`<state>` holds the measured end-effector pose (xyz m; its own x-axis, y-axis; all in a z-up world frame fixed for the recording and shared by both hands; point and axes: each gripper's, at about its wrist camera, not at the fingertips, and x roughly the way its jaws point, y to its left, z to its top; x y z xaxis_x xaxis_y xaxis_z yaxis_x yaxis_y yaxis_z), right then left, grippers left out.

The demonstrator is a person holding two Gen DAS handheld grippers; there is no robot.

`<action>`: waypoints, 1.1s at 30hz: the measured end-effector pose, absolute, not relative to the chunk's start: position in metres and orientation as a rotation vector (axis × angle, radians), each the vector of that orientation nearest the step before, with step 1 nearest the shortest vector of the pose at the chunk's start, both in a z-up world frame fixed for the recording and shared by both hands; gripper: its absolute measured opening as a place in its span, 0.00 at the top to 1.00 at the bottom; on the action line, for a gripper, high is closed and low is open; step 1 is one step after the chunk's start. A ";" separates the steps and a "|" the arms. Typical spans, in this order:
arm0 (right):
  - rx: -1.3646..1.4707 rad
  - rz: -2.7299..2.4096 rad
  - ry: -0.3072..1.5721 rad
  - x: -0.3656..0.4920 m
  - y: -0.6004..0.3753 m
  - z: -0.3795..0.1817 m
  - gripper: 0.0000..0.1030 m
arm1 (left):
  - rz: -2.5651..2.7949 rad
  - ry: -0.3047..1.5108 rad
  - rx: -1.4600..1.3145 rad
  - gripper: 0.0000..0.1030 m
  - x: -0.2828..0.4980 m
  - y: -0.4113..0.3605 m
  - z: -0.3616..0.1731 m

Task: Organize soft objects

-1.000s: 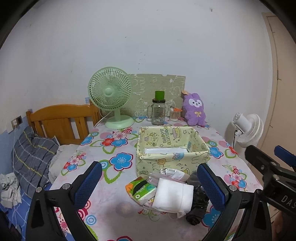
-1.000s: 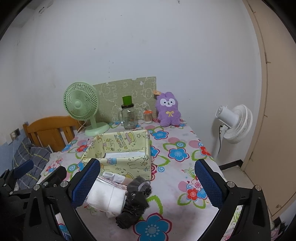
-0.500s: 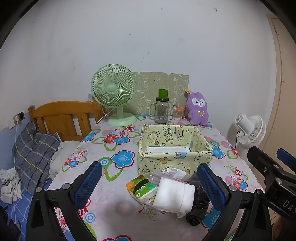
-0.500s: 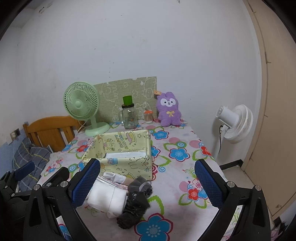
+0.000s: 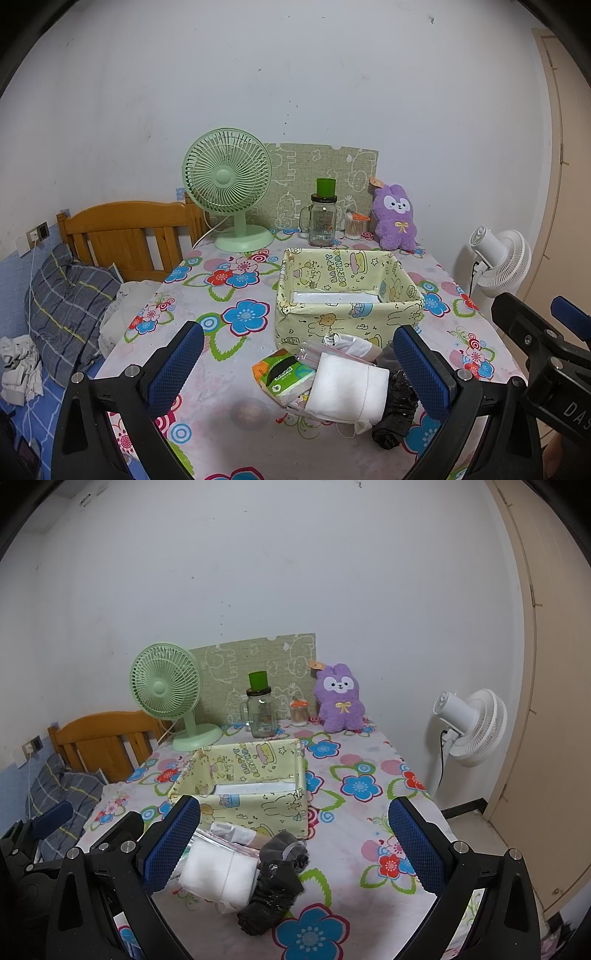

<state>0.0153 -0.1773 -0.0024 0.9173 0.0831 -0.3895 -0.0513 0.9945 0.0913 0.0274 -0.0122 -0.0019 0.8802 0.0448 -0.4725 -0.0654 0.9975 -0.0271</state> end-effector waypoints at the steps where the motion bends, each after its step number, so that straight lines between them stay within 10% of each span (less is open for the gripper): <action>1: 0.079 0.069 0.403 0.016 -0.178 -0.003 0.00 | 0.058 0.491 -0.043 0.01 0.028 -0.012 -0.002; 33: 0.090 0.078 0.400 0.015 -0.179 -0.002 0.00 | 0.058 0.485 -0.040 0.01 0.027 -0.008 0.001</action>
<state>0.0151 -0.1787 -0.0017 0.9182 0.0939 -0.3847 -0.0584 0.9930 0.1029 0.0265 -0.0082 0.0008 0.8831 0.0463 -0.4669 -0.0652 0.9976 -0.0244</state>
